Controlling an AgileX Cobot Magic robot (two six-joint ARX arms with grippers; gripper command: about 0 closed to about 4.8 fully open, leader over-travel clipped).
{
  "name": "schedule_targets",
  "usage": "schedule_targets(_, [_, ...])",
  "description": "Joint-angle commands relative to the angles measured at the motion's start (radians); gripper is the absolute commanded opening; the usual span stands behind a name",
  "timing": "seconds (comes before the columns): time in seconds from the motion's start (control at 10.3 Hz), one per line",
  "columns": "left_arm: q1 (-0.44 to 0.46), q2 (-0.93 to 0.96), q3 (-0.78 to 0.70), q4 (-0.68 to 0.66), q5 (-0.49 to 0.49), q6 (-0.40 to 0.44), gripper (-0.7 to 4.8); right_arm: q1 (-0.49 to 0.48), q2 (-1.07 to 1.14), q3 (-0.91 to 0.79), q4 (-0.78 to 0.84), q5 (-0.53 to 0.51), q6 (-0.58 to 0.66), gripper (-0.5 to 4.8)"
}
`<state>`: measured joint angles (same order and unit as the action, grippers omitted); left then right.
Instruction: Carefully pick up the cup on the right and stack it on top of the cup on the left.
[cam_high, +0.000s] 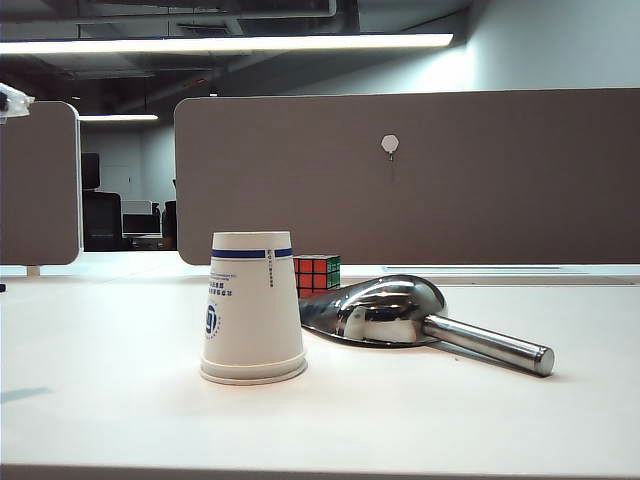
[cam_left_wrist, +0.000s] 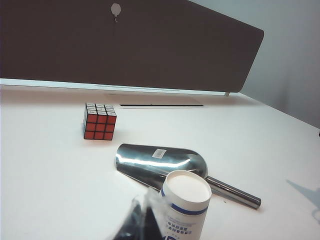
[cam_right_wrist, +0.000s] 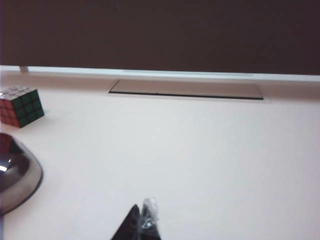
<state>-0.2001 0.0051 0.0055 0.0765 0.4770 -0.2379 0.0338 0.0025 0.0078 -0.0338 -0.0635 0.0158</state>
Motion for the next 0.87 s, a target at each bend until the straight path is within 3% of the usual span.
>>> schedule_targets(0.1, [0.000,0.000,0.002,-0.019,-0.003,0.002,-0.05,0.000,-0.002,0.001,-0.040,-0.010,-0.001,-0.01])
schedule_targets(0.29, [0.000,0.000,0.002,-0.020,-0.003,0.002,-0.05,0.000,-0.002,0.001,-0.040,-0.010,-0.001,-0.01])
schedule_targets(0.58, [0.000,0.000,0.002,-0.091,-0.080,0.027,-0.05,0.000,-0.002,0.001,-0.040,-0.010,-0.001,-0.01])
schedule_targets(0.68, [0.000,0.000,0.002,-0.069,-0.097,0.072,-0.05,0.000,-0.002,0.001,-0.040,-0.010,-0.001,-0.01])
schedule_targets(0.87, [0.000,0.000,0.002,-0.023,-0.107,0.073,-0.05,0.000,-0.002,0.001,-0.040,-0.010,-0.001,-0.01])
